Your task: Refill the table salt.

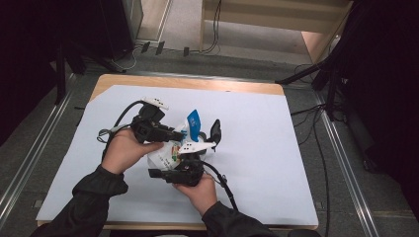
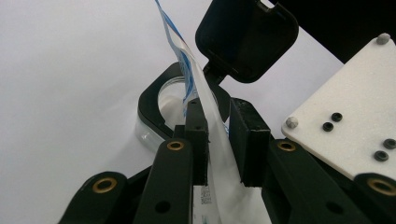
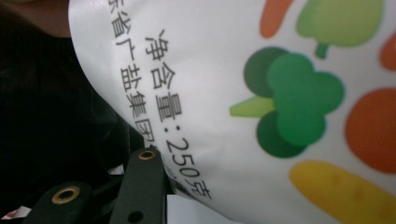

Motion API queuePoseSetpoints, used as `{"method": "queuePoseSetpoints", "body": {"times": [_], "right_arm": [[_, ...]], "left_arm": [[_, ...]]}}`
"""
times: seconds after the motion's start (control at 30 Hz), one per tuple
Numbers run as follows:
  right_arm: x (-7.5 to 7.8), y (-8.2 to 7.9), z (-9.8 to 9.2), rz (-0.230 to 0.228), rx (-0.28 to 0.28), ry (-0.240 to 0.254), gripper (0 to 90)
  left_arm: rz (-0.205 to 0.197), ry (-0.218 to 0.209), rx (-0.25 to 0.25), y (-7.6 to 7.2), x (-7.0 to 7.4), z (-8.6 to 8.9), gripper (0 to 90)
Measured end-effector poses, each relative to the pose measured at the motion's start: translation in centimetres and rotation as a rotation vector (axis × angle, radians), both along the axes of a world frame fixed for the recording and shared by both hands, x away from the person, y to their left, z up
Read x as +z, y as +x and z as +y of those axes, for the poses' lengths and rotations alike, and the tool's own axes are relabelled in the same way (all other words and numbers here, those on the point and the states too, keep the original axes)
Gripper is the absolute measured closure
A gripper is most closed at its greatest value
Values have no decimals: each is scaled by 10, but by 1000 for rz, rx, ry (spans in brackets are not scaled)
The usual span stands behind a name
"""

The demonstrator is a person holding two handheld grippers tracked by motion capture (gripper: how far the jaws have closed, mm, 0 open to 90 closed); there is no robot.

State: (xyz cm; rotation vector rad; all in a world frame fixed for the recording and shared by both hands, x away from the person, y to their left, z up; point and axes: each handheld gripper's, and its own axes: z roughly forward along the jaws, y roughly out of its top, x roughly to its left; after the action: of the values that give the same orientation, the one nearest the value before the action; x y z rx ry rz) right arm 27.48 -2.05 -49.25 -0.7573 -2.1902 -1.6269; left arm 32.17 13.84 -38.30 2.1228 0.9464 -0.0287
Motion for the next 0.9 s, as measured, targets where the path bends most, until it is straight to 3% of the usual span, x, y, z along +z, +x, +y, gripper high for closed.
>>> {"method": "queuePoseSetpoints", "body": {"times": [0.43,0.9], "right_arm": [[0,3,-2,19,-5,15,641],[0,2,-3,29,4,50,646]], "left_arm": [[-18,-15,1,0,1,-2,785],[5,-50,-9,0,1,-1,766]]}}
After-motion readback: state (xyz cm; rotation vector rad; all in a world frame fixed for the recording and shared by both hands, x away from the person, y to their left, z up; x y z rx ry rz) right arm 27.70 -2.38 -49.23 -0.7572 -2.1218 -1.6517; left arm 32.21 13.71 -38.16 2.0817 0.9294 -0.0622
